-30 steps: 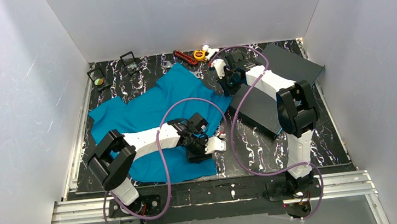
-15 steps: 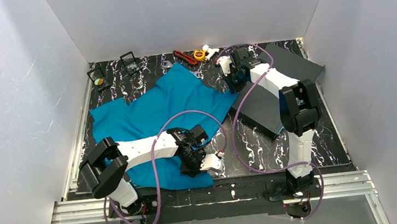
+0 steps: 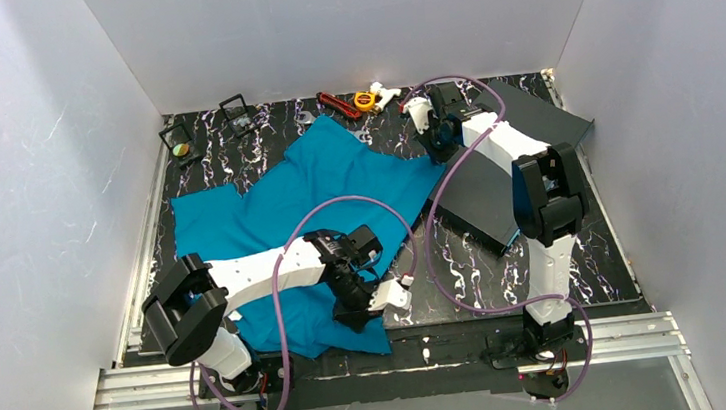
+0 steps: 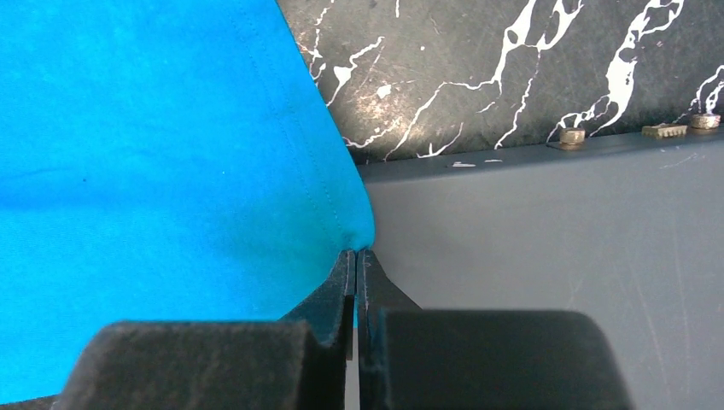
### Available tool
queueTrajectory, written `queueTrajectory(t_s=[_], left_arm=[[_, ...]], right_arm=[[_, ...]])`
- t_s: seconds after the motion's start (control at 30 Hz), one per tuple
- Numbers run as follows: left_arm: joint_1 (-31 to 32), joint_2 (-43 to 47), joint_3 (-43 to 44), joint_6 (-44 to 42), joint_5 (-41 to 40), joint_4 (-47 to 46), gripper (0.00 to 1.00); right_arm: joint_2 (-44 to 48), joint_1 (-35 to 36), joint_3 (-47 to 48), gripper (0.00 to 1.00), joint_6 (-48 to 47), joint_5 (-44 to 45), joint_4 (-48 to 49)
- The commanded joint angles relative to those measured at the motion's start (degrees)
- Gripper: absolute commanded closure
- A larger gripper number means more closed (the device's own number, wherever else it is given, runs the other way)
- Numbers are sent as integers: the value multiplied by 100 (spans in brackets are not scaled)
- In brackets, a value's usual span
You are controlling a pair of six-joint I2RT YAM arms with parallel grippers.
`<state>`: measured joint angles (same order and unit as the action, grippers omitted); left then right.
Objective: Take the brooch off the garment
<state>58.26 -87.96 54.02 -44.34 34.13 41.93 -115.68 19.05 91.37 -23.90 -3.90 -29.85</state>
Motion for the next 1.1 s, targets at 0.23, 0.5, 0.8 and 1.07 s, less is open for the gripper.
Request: queueTrajectory(t_s=[0.23,0.5,0.8,1.07], left_arm=[[-964,358,815,435,520,464,38],[-3792,-686,2707,990,233,-65,30],[-4903,-2984,5037,1696,-814,-1154,39],[-4881,-4301,6099,1387,-1520,-1801,51]], right_arm=[[-204,-120,199,99,-159,354,25],[-85,-121,113,99,-201,360,86],[-39,-129,67,99,-168,269,65],[44,-129,5,99,-99,78,58]])
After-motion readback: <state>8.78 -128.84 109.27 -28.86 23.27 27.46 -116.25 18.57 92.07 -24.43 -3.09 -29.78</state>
